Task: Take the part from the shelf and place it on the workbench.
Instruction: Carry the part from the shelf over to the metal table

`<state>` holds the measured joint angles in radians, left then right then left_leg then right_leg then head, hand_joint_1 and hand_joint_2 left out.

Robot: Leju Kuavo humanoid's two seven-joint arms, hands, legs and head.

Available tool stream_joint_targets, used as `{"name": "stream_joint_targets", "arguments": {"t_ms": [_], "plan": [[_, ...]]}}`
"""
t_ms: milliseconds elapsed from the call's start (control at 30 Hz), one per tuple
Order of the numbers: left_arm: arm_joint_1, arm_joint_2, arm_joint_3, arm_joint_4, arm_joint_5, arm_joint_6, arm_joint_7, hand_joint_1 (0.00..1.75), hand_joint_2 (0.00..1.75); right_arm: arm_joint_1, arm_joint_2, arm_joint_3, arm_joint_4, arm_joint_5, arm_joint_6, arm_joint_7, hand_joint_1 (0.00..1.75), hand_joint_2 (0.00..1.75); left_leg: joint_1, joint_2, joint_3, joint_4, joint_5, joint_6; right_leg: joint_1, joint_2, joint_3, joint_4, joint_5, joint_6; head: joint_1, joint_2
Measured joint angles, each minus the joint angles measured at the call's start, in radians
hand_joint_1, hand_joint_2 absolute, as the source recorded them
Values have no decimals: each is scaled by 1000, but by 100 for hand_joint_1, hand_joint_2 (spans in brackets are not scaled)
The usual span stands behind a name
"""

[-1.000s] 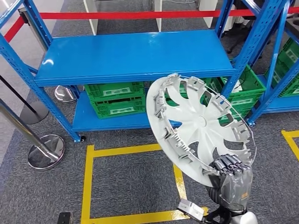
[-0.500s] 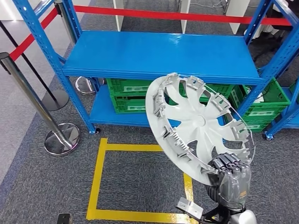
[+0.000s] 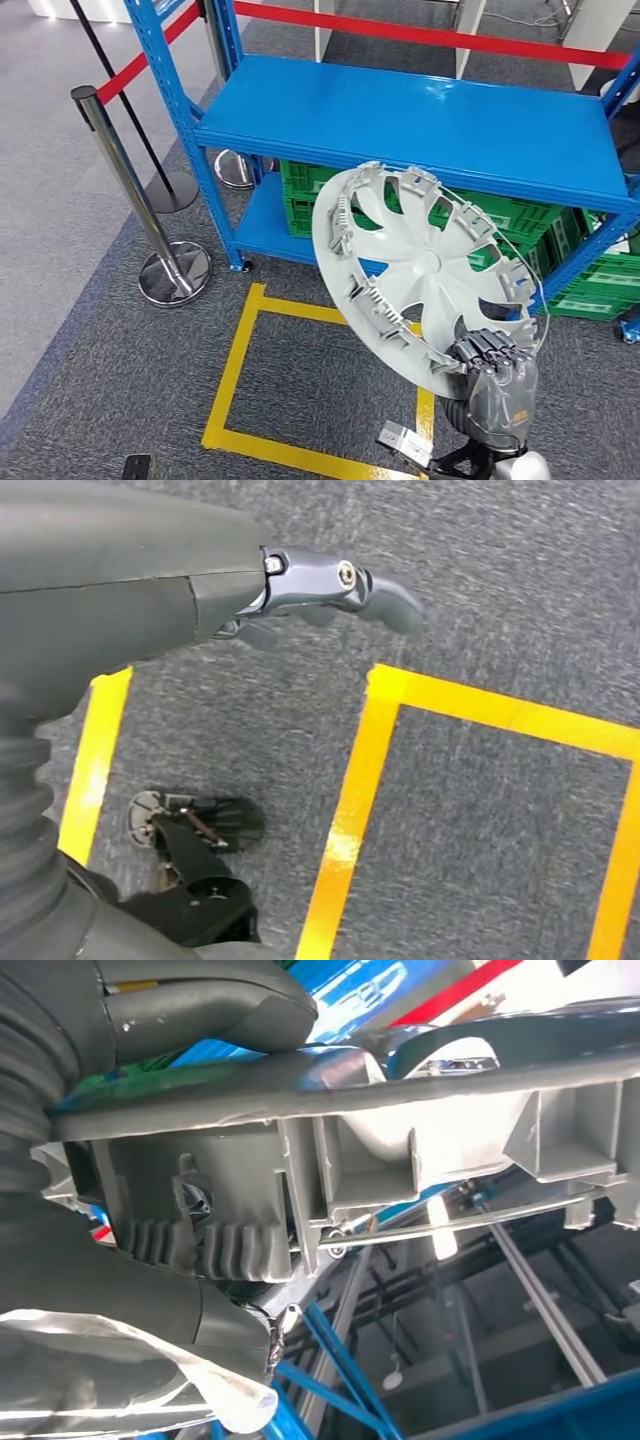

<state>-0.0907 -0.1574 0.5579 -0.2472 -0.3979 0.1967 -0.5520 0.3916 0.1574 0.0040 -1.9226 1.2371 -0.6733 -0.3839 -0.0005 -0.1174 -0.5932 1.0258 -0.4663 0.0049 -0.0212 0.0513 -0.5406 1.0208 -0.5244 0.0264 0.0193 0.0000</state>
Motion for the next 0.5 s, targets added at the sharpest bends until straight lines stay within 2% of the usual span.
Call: {"name": "stream_joint_targets", "arguments": {"t_ms": [33,67,133,167,200,233,267,300,367,400,433,500], "plan": [[2,1,0,0,0,0,0,0,175,0,-1,2,0,1,0,2,175,175,-1,13,-5,10,-7,-5,-2,-12,2,-3,2,-6,-2,0],[2,2,0,0,0,1,0,0,175,0,-1,4,0,2,0,4,175,175,-3,35,-18,37,-25,-10,-3,-25,3,-6,4,-12,-6,0],[0,2,1,0,1,1,0,0,175,2,-2,5,-1,5,0,7,175,175,-2,87,-69,150,-86,-19,-3,-53,5,-8,4,-20,-12,0],[-1,2,1,0,1,1,0,0,175,2,-3,6,-1,7,0,9,175,175,0,99,-99,217,-113,-22,-1,-68,5,-8,3,-21,-12,0],[-1,2,1,0,2,1,0,0,175,3,-3,7,0,9,0,11,175,175,2,104,-121,265,-127,-24,0,-82,5,-8,2,-22,-12,0],[0,2,2,0,2,1,0,0,175,4,-4,9,0,10,0,12,175,175,3,106,-124,276,-121,-24,2,-96,6,-7,1,-23,-12,0],[1,2,2,0,2,1,1,0,175,4,-4,10,0,11,0,13,175,175,3,109,-109,248,-97,-22,3,-108,8,-7,-1,-23,-13,0],[1,2,4,0,3,1,2,0,175,4,-5,11,-1,12,0,12,175,175,1,119,-77,186,-61,-17,4,-120,11,-7,-3,-23,-13,0],[-1,4,6,0,3,1,3,0,175,4,-5,11,-2,11,0,8,175,175,-11,172,-11,53,-13,-2,9,-140,15,-7,-7,-19,-12,0],[-3,4,7,0,3,1,3,0,175,4,-5,11,-3,10,0,7,175,175,-17,193,7,14,-4,4,12,-150,16,-7,-9,-16,-12,0],[-4,5,7,0,3,1,3,0,175,4,-5,12,-4,10,0,5,175,175,-22,203,11,-1,-7,8,14,-161,16,-7,-11,-13,-11,0],[-3,5,8,0,3,-2,4,0,175,3,-5,13,-4,10,0,2,175,175,-21,182,9,-9,-3,16,16,-180,20,-9,-15,-3,-9,0]]}}
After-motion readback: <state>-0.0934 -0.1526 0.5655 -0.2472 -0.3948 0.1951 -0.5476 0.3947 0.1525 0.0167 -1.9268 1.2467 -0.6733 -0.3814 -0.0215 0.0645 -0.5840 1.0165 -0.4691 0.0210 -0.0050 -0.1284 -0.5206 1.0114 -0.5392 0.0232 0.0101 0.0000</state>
